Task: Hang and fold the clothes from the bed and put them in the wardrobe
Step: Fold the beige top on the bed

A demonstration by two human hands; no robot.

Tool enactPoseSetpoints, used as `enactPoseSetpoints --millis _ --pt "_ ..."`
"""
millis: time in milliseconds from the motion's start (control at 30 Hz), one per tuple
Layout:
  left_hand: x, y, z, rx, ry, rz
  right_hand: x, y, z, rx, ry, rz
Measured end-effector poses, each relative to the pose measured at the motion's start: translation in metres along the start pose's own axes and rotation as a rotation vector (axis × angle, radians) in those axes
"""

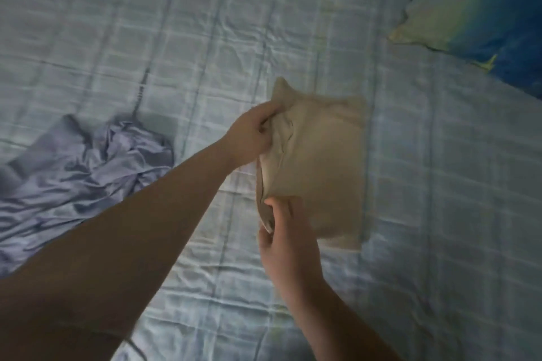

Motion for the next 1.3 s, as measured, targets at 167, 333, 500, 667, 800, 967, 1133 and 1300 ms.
enactPoseSetpoints --millis 167,333,500,667,800,967,1133,1300 --pt "0.058 0.004 0.005 -0.060 0.082 0.063 0.007 -0.051 -0.009 0.156 0.009 -0.129" --pt "0.056 0.011 -0.015 -0.237 0.067 0.164 -0.003 -0.002 -0.006 -0.049 0.062 -0.075" --pt "0.018 -0.032 -0.096 -0.242 -0.356 0.429 -0.050 0.043 -0.006 -0.027 0.131 -0.278" --pt "0.047 -0.099 -0.130 -0.156 -0.432 0.691 -0.083 0.012 -0.021 0.246 0.366 -0.460" --pt "0.071 -0.107 -0.117 -0.117 -0.385 0.763 -0.092 0.005 -0.021 0.318 0.401 -0.492" --pt "0.079 -0.114 -0.114 -0.007 -0.365 0.890 -0.099 0.001 -0.025 0.575 0.419 -0.561" --pt "0.072 -0.116 -0.116 0.020 -0.307 1.059 -0.092 0.003 -0.023 0.664 0.413 -0.654" --pt "0.066 -0.118 -0.130 0.037 -0.280 1.102 -0.083 0.006 -0.032 0.625 0.408 -0.700"
Point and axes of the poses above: each hand's wrist, its own z-axis towards the middle knuckle, its own y-axis out of the back of the hand, x = y × z, the point moved 10 cm from there along z, towards the middle knuckle, and after that the axes turned 14 degrees about y, right-handed, at the moved point
